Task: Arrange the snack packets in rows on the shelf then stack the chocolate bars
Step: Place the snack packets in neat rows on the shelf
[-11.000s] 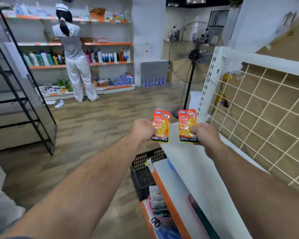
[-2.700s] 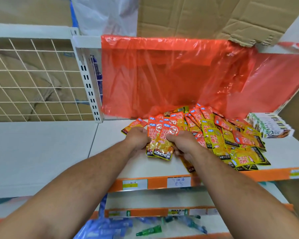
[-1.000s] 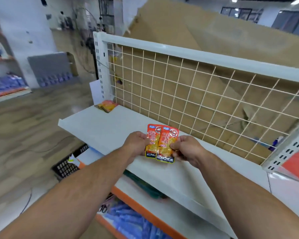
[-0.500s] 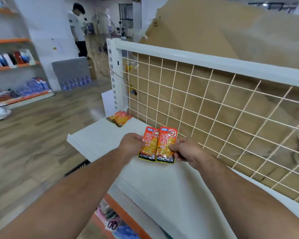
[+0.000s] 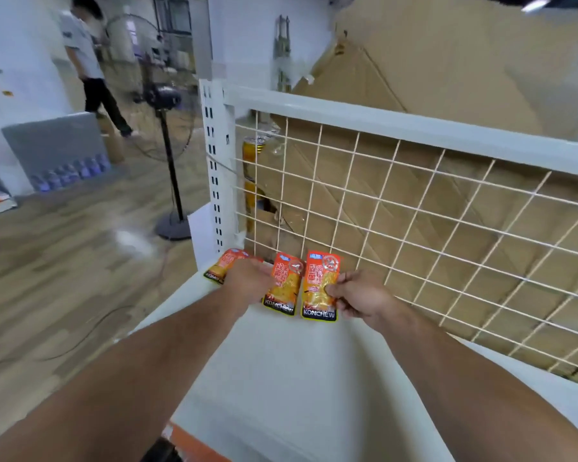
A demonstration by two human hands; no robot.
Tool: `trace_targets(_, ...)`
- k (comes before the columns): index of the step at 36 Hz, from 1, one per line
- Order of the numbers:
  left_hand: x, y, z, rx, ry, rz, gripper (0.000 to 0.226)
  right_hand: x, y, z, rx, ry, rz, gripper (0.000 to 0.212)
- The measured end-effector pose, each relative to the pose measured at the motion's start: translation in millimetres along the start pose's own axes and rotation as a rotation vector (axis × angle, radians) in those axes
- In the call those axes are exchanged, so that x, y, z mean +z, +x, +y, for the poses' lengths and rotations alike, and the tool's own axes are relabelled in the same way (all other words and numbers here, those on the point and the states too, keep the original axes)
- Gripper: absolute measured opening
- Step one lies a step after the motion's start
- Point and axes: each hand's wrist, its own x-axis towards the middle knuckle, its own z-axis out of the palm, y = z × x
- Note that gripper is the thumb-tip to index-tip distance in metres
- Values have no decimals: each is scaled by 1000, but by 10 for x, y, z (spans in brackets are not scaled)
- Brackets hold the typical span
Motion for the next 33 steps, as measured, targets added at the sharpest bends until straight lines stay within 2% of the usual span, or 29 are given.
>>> trace_targets(5,-285,415,-36,77,215,-68,2,333,145,-137,23,21,75,26)
trace_targets(10,-427,702,-73,144,441,-83,17,593,219,-165,48,25,120,29)
trace_targets(13,-486,794,-111,206,599,-149,16,704,262,-166,62,33,136,25)
trace_targets(17,-494,885,-217,178,429,-121,24,808,262,-177,75,7,128,13)
trace_targets(24,-427,942,-202,274,725,-134,22,818,282,-172,91,-9,163,13)
trace_targets(30,-411,971,-219,267,739,-167,7,839,296,-141,119,14,180,26)
trace_targets(33,-414,970,-211,283,732,-163,6,869,301,-124,120,19,174,30)
